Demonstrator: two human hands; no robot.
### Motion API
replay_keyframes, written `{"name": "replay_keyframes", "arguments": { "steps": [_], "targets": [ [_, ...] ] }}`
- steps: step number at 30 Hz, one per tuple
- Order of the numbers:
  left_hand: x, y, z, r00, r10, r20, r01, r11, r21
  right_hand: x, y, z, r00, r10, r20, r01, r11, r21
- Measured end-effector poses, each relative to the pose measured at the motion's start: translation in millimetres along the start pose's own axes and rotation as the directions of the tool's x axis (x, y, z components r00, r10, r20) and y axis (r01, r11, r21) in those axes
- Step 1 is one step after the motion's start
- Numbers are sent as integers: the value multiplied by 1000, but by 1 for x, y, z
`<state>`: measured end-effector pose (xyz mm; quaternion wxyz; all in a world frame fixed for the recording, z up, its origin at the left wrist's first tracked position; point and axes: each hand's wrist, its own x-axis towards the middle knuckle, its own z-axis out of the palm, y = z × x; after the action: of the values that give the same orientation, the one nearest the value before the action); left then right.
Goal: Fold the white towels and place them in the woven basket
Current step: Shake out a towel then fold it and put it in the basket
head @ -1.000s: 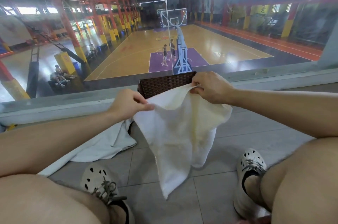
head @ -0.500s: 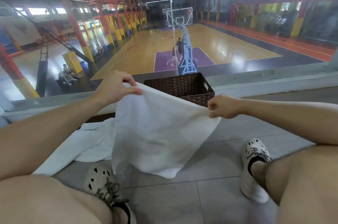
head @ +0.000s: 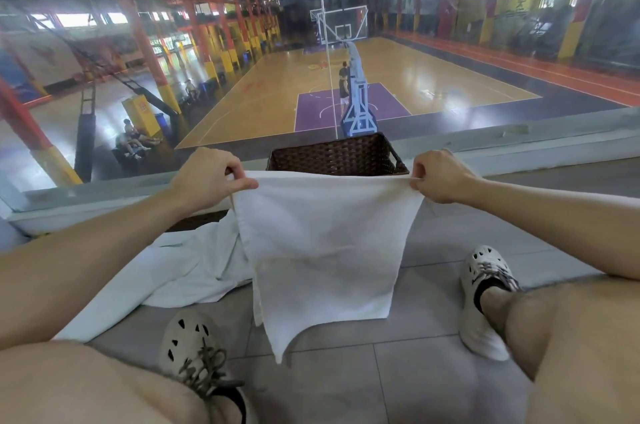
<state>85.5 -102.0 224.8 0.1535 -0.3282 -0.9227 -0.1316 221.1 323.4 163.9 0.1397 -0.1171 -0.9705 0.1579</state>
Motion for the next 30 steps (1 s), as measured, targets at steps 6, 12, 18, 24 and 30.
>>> {"name": "replay_keyframes", "arguments": {
  "steps": [6, 12, 18, 24, 30],
  "targets": [
    [5, 1, -14, 996, 32, -79, -33, 999, -13, -4, -15, -34, 984, 48, -174, -30, 994, 103],
    [30, -3, -47, 991, 77, 111, -77, 997, -9, 8, -35, -73, 983, -25, -184, 30, 999, 25],
    [52, -21, -38, 999, 24, 25, -23, 999, -46, 42, -32, -99, 981, -146, -124, 143, 989, -31],
    [34, -38, -3, 984, -168, 51, 175, 916, -360, 50, -27, -72, 983, -142, -115, 146, 989, 26],
    [23, -40, 14, 973, -198, 117, 223, 933, -282, 33, -14, -19, 996, 70, -57, -57, 977, 203]
  ]
}}
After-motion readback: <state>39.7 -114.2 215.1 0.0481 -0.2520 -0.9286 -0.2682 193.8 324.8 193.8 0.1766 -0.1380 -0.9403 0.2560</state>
